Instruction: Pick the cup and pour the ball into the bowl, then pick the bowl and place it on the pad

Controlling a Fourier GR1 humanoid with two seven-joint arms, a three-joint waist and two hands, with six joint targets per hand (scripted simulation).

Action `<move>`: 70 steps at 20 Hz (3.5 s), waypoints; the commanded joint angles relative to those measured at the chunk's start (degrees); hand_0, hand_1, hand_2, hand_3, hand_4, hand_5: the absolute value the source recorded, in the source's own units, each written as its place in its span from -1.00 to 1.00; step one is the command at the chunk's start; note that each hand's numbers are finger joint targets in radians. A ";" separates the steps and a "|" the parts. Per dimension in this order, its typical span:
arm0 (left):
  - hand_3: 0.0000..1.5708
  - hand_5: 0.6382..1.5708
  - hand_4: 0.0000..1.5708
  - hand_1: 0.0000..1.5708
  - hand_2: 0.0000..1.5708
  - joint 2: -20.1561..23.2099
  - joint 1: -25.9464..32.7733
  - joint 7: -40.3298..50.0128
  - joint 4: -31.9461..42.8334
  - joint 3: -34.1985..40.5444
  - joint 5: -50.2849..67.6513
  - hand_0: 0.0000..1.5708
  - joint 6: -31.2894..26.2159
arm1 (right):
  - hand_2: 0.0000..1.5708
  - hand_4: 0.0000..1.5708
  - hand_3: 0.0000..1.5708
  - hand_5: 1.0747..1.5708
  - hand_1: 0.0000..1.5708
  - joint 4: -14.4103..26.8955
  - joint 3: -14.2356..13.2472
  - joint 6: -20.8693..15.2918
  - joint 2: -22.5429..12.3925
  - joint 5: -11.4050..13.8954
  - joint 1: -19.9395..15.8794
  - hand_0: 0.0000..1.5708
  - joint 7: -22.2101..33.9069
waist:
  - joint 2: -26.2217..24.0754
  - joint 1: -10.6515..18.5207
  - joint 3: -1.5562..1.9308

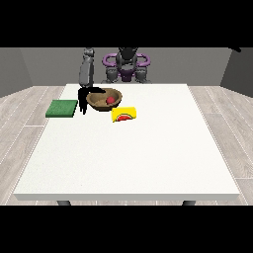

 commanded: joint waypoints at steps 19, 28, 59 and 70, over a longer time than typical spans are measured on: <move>-1.00 1.00 -0.07 -1.00 -1.00 5.72 3.81 -2.92 11.82 4.67 0.46 -1.00 -3.24 | 1.00 0.32 1.00 0.87 1.00 -7.06 4.96 -13.97 -6.10 5.35 -3.41 1.00 30.92 | -6.09 -4.28 0.86; -1.00 0.99 -0.10 -1.00 -1.00 6.44 6.33 -9.18 13.64 5.44 -0.14 -1.00 -5.15 | 1.00 0.25 1.00 1.00 1.00 -6.59 2.84 -7.83 -19.18 6.66 -7.54 1.00 32.88 | -2.61 -5.82 0.95; -1.00 0.97 -0.12 -1.00 -1.00 9.64 9.69 -8.58 -1.35 10.48 8.58 -1.00 -3.50 | 1.00 0.25 -0.20 0.98 1.00 21.28 -6.79 6.81 -37.26 6.69 -12.48 1.00 6.06 | 13.42 -2.58 1.00; -1.00 0.94 -0.16 -1.00 -1.00 11.86 10.50 -6.60 3.52 9.41 7.29 -1.00 -3.04 | 1.00 0.05 0.70 0.87 1.00 25.94 -9.65 11.32 -34.74 1.12 -14.92 1.00 18.88 | 5.98 -4.63 0.99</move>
